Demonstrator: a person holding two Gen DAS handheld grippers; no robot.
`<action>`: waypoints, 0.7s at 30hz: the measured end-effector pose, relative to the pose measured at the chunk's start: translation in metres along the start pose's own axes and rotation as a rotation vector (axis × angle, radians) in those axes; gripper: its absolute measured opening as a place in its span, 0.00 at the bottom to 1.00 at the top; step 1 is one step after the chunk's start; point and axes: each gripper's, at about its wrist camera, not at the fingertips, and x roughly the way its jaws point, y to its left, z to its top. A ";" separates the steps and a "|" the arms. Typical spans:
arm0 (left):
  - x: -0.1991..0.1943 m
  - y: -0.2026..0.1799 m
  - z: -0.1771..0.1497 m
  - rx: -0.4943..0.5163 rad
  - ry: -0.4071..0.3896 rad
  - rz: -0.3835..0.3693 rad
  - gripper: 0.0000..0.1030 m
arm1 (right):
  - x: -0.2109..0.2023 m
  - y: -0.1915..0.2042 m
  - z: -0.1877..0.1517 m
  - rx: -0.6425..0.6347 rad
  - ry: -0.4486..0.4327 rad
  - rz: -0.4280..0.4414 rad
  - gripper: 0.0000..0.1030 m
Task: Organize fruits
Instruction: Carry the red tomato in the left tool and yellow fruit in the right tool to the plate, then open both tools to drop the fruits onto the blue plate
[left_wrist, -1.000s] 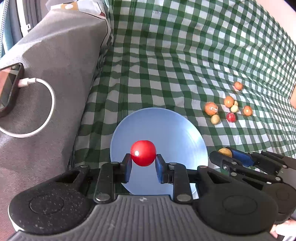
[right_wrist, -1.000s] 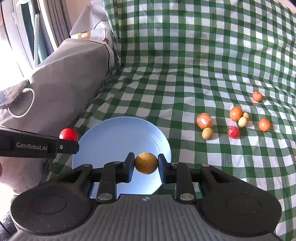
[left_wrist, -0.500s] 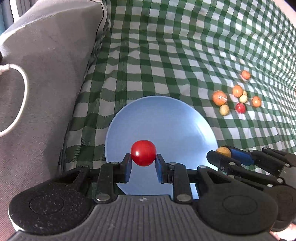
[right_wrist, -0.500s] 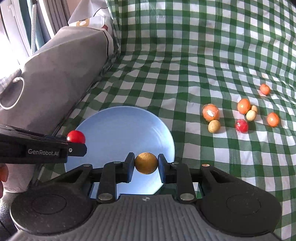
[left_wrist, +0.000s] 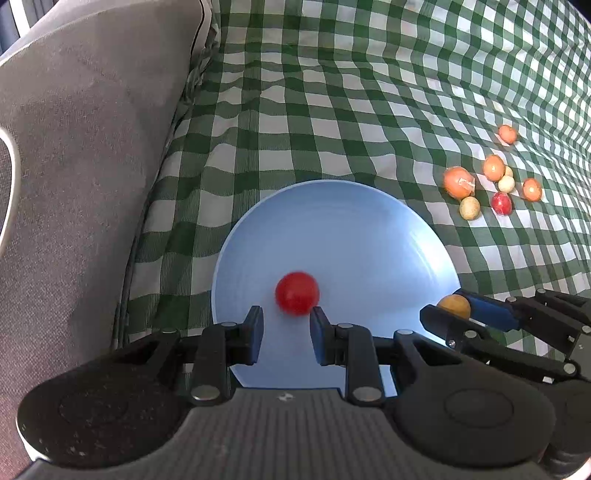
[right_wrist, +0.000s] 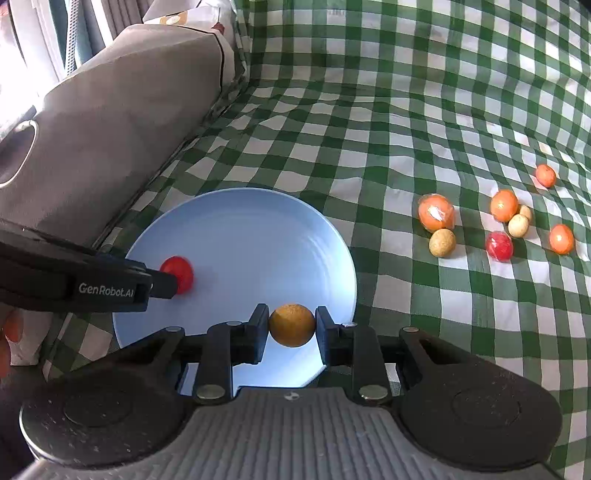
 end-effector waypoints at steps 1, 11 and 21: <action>-0.001 0.000 0.000 0.001 -0.002 0.006 0.34 | 0.000 0.001 0.000 -0.008 -0.002 0.002 0.28; -0.037 -0.001 -0.012 0.013 -0.066 0.034 1.00 | -0.035 0.007 -0.007 -0.098 -0.066 -0.054 0.83; -0.107 0.008 -0.086 -0.109 -0.078 0.052 1.00 | -0.114 0.012 -0.047 -0.107 -0.128 -0.100 0.92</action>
